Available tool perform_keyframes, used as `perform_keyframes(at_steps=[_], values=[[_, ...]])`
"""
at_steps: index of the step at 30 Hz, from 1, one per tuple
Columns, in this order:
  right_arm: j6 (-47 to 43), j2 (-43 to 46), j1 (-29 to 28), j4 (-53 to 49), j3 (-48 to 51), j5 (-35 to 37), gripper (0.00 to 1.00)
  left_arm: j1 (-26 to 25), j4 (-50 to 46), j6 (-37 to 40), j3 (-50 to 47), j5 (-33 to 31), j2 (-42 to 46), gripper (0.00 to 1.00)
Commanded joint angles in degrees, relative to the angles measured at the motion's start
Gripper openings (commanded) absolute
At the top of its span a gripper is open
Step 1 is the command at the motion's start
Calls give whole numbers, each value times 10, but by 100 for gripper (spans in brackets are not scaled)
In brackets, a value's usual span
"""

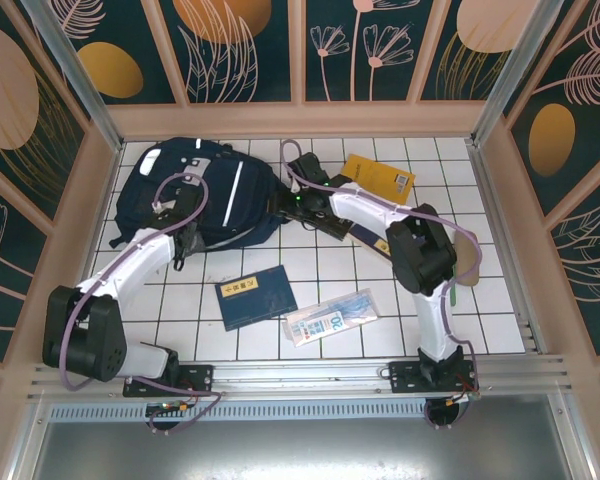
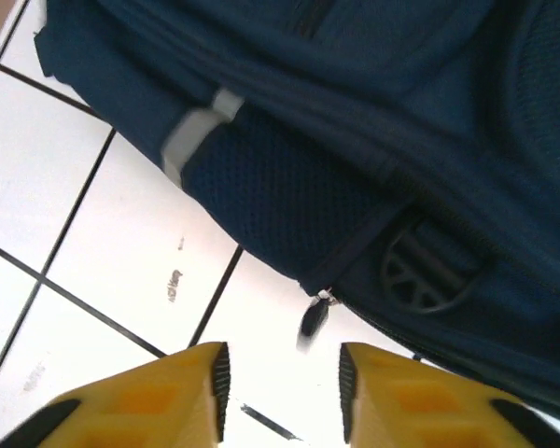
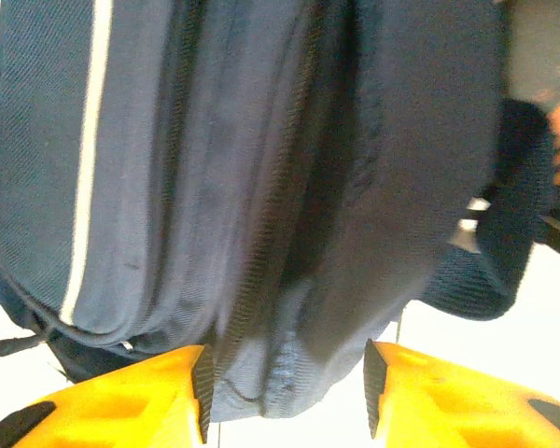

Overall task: Pack the student bag
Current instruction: Rotate the student bag at the top-center of the table, then rotate the book at the center of the table.

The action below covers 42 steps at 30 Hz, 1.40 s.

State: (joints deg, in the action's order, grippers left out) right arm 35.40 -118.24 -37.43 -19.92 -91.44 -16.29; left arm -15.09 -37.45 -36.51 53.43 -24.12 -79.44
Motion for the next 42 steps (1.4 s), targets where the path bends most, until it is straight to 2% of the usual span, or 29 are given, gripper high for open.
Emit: perform_keyframes(at_steps=[1, 4, 7, 8, 11, 14, 17, 21, 25, 33, 37, 42], values=[[-11, 73, 32, 16, 56, 26, 52, 2, 46, 13, 10, 97, 23, 62], [-16, 120, 56, 33, 108, 62, 57, -5, 97, 14, 16, 183, 24, 68], [-24, 148, 83, 43, 145, 105, 62, -28, 137, -3, 39, 218, 16, 75], [-29, 151, 91, 48, 152, 110, 64, -37, 149, -12, 47, 225, 7, 84], [-56, 139, 117, 48, 157, 105, 66, -67, 183, -37, 71, 245, -28, 85], [-96, 96, 131, 9, 115, 120, 64, -101, 203, -58, 99, 260, -72, 86], [-127, 52, 140, -7, 84, 160, 58, -127, 230, -85, 113, 278, -112, 82], [-154, 13, 156, 6, 75, 161, 52, -154, 253, -108, 131, 305, -162, 71], [-162, -18, 166, -1, 74, 152, 40, -175, 270, -118, 147, 321, -214, 59], [-106, 24, 144, 24, 171, 110, 37, -188, 288, -123, 188, 348, -309, 36], [-76, 51, 117, 27, 206, 106, 37, -188, 260, -106, 229, 335, -360, 35], [-25, 83, 85, 46, 242, 70, 36, -188, 206, -58, 279, 278, -409, 35]])
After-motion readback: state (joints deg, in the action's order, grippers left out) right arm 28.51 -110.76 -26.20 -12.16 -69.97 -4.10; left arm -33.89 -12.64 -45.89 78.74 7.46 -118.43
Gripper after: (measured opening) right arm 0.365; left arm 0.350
